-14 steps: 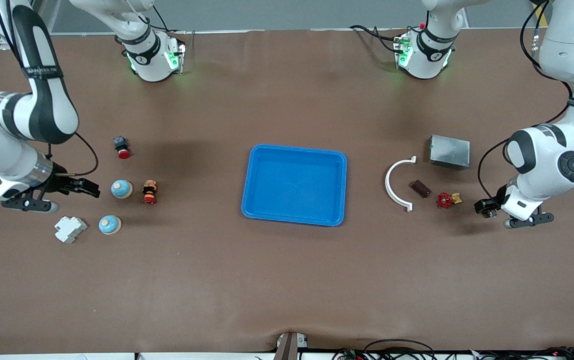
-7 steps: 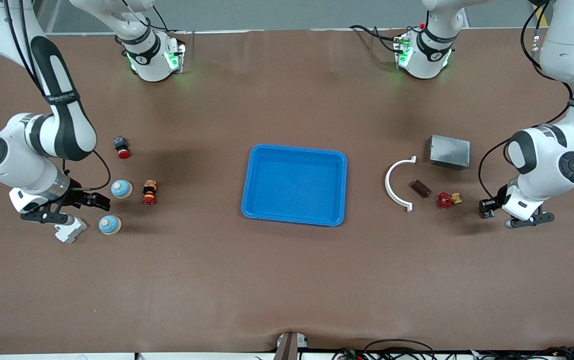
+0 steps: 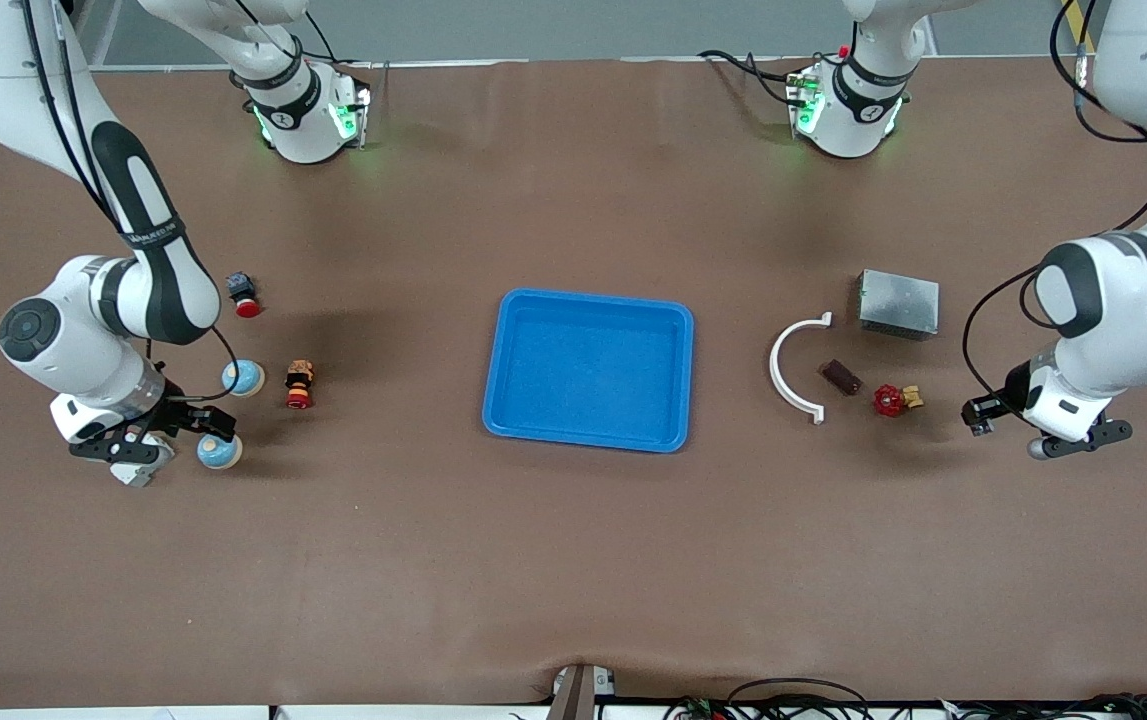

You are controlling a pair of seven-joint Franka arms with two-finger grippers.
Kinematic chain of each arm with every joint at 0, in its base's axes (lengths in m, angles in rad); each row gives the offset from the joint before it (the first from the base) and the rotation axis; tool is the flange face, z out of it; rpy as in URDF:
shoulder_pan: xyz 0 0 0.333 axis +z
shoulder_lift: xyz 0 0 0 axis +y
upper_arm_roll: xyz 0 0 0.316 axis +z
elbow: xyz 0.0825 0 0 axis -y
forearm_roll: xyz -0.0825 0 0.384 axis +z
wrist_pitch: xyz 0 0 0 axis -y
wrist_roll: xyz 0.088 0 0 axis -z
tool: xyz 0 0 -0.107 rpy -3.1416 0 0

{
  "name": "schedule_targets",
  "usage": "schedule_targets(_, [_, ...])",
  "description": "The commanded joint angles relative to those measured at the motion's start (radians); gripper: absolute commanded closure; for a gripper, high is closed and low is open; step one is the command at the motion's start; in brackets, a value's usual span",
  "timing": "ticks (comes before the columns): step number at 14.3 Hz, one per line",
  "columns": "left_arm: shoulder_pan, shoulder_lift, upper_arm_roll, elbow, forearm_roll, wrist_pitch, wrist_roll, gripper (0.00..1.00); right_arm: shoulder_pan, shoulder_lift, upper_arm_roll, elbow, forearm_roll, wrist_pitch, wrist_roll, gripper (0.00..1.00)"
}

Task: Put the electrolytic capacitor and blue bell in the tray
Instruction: 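Reach the left gripper to a black capacitor while the right gripper reaches a bell, then lift the capacitor with the left gripper while the right gripper grasps the bell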

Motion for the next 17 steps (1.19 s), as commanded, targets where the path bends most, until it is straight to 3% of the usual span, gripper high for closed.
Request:
schedule_targets(1, [0.006,-0.103,-0.103,-0.012,-0.019,-0.120,-0.186,1.00,-0.003,0.031,0.002,0.037,0.005,0.004,0.000,0.00])
schedule_targets(10, [-0.015,-0.106,-0.430,-0.009,-0.019,-0.155,-0.771,1.00,-0.008,0.083,0.002,0.045,0.005,0.065,0.000,0.00])
schedule_targets(17, [-0.233,-0.048,-0.439,-0.008,-0.015,-0.103,-1.156,1.00,-0.008,0.123,0.002,0.042,0.005,0.125,0.001,0.00])
